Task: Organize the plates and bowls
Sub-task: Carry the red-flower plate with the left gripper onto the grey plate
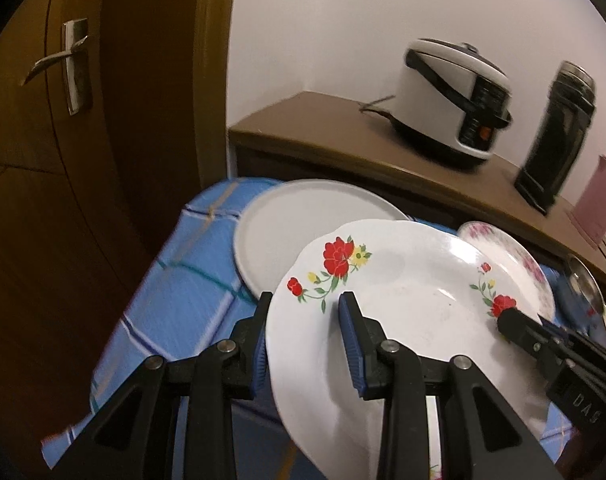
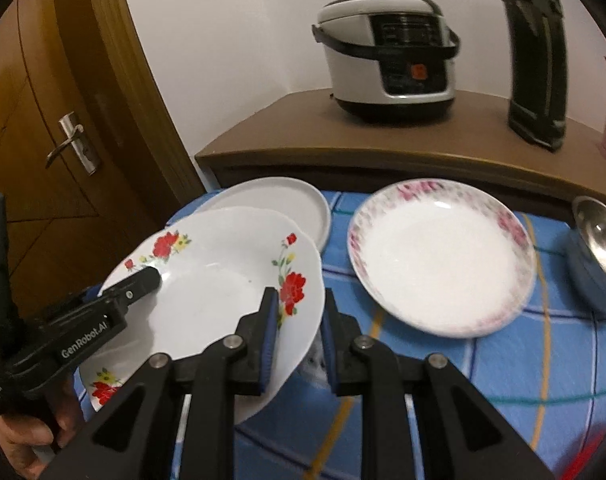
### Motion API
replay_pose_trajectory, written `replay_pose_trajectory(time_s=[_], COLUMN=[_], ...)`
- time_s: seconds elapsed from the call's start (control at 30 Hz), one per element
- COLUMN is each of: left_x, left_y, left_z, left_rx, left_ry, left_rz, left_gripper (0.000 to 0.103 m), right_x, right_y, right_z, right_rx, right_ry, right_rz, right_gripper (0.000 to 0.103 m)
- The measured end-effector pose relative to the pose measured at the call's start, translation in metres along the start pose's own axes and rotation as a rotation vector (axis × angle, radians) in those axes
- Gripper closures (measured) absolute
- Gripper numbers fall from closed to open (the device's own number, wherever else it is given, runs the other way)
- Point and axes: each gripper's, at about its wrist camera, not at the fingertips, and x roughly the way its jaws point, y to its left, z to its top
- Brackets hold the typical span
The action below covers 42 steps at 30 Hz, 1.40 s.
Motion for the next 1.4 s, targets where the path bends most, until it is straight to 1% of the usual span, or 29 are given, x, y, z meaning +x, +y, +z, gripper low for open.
replay_pose_trajectory(time_s=[0.17, 0.33, 0.43, 0.6, 0.67, 0.83, 0.9, 0.93, 1.0, 1.07, 1.17, 1.2, 1.23, 1.3, 1.33, 1.37, 1.4], left_x=[0.033, 0.062, 0.078, 0.097, 0.102, 0.108, 0.110, 0.111, 0.111, 0.110, 0.105, 0.105, 0.102, 0.096, 0.093, 0.090, 0.086], left_y=[0.013, 0.018, 0.022, 0.027, 0.028, 0.025, 0.023, 0.022, 0.021, 0.019, 0.015, 0.015, 0.015, 0.014, 0.014, 0.015, 0.015], left_z=[0.024, 0.044, 0.051, 0.056, 0.055, 0.055, 0.053, 0.053, 0.053, 0.053, 0.052, 0.052, 0.052, 0.051, 0.051, 0.051, 0.051], left_rx=[-0.021, -0.021, -0.034, -0.053, -0.056, -0.045, -0.041, -0.035, -0.031, -0.020, -0.004, -0.003, -0.002, -0.002, -0.002, -0.003, -0.006], left_ry=[0.017, 0.019, 0.028, 0.041, 0.051, 0.031, 0.027, 0.033, 0.037, 0.030, 0.005, -0.002, -0.015, -0.036, -0.052, -0.069, -0.089], left_rz=[0.019, 0.056, 0.055, 0.068, 0.073, 0.074, 0.081, 0.084, 0.085, 0.103, 0.135, 0.141, 0.156, 0.175, 0.184, 0.194, 0.207], left_gripper=[0.068, 0.068, 0.068, 0.068, 0.068, 0.067, 0.066, 0.066, 0.066, 0.066, 0.066, 0.066, 0.065, 0.058, 0.050, 0.043, 0.039], right_x=[0.033, 0.068, 0.083, 0.102, 0.107, 0.106, 0.108, 0.107, 0.104, 0.105, 0.097, 0.091, 0.086, 0.074, 0.070, 0.066, 0.061], right_y=[0.002, 0.001, 0.001, -0.001, -0.002, -0.004, -0.006, -0.007, -0.010, -0.010, -0.011, -0.010, -0.009, -0.005, -0.003, -0.002, -0.002], right_z=[0.020, 0.035, 0.043, 0.044, 0.043, 0.041, 0.041, 0.041, 0.038, 0.040, 0.041, 0.042, 0.041, 0.039, 0.038, 0.037, 0.035], right_rx=[0.025, 0.054, 0.057, 0.062, 0.058, 0.034, 0.044, 0.048, 0.061, 0.059, 0.058, 0.055, 0.050, 0.030, 0.022, 0.017, 0.019], right_ry=[0.012, 0.032, 0.037, 0.046, 0.045, 0.012, 0.014, 0.016, 0.017, 0.012, -0.034, -0.075, -0.105, -0.175, -0.198, -0.223, -0.237], right_rz=[-0.002, -0.001, -0.018, -0.037, -0.039, -0.053, -0.054, -0.053, -0.043, -0.038, -0.043, -0.056, -0.067, -0.102, -0.115, -0.129, -0.135], right_gripper=[0.082, 0.082, 0.082, 0.082, 0.082, 0.081, 0.081, 0.079, 0.078, 0.078, 0.075, 0.071, 0.065, 0.057, 0.053, 0.052, 0.050])
